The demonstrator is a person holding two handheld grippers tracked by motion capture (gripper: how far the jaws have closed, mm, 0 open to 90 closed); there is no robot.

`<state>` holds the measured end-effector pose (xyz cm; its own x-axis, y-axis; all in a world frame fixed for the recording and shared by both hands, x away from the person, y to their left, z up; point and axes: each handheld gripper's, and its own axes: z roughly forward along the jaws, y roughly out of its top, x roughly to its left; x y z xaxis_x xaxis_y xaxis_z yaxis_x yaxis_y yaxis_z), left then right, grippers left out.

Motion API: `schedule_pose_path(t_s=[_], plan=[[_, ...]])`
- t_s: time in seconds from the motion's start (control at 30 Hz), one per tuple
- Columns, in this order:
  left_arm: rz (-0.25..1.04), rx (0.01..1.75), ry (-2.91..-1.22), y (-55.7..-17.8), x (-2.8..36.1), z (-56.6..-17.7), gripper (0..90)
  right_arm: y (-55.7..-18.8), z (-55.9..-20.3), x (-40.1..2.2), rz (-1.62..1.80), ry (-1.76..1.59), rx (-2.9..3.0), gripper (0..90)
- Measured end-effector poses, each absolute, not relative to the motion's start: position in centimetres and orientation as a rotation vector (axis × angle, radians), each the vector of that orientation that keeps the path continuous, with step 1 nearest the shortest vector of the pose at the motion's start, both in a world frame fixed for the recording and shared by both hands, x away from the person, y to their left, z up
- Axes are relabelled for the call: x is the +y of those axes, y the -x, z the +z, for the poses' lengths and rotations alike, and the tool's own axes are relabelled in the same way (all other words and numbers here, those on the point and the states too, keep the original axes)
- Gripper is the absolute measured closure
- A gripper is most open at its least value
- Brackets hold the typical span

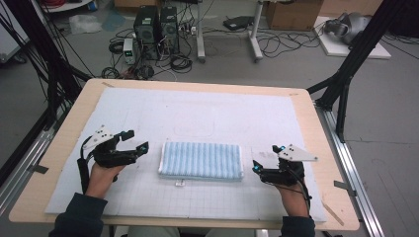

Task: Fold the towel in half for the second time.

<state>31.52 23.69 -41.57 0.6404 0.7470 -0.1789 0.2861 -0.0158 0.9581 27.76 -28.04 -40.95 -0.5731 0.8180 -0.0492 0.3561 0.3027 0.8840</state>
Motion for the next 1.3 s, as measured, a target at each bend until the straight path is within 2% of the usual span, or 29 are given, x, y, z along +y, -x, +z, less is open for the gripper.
schedule_pose_path(t_s=[1.3], plan=[[0.479, 0.871, -1.610, -30.6, 25.4, -41.6, 20.0, -27.3, -40.5, -30.0, 1.277, -1.107, 1.976, 11.2]])
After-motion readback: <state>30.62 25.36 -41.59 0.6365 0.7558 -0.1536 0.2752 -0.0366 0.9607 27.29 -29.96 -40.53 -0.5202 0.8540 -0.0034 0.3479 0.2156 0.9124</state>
